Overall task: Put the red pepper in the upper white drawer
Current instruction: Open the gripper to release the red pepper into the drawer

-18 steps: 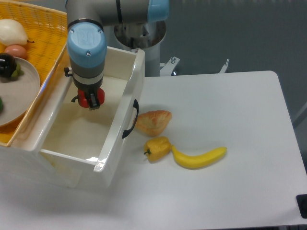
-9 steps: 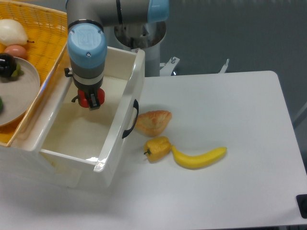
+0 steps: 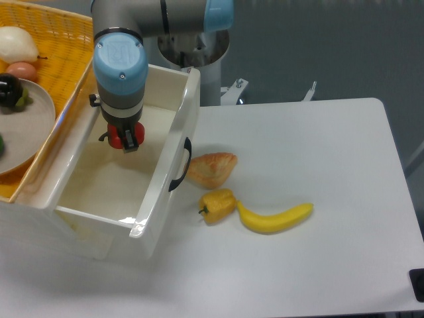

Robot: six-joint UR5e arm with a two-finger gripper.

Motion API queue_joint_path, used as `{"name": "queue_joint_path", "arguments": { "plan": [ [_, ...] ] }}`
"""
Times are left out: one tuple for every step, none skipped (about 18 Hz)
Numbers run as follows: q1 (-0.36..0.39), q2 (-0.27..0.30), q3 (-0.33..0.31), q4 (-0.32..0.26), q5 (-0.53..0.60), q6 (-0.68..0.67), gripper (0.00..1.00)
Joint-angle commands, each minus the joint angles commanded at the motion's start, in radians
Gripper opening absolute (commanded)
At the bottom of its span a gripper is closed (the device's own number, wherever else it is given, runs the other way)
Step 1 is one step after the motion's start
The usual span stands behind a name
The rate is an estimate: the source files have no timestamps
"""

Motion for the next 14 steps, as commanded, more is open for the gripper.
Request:
{"name": "queue_joint_path", "arguments": {
  "plan": [
    [0.0, 0.0, -0.002, 0.0, 0.0, 0.0, 0.71],
    [0.0, 0.0, -0.002, 0.0, 0.0, 0.0, 0.71],
    [0.0, 0.0, -0.002, 0.0, 0.0, 0.0, 0.71],
    [0.0, 0.0, -0.002, 0.0, 0.0, 0.0, 0.71],
    [0.0, 0.0, -0.002, 0.0, 0.0, 0.0, 0.71],
    [0.0, 0.0, -0.002, 0.0, 0.0, 0.0, 0.71],
    [0.0, -0.002, -0.002, 0.0, 0.0, 0.0, 0.71],
    [0.0, -0.002, -0.002, 0.0, 0.0, 0.0, 0.71],
    [0.0, -0.002, -0.002, 0.0, 0.0, 0.0, 0.72],
    [0.0, 0.0, -0.002, 0.0, 0.0, 0.0, 0.74],
    [0.0, 0.002, -0.002, 0.0, 0.0, 0.0, 0.74],
    [0.0, 0.002, 0.0, 0.0, 0.0, 0.0, 0.77],
    [0.0, 0.003, 0.0, 0.0, 0.0, 0.003, 0.86],
    [0.0, 0.005, 0.002, 0.002, 0.0, 0.008, 0.99]
  ]
}}
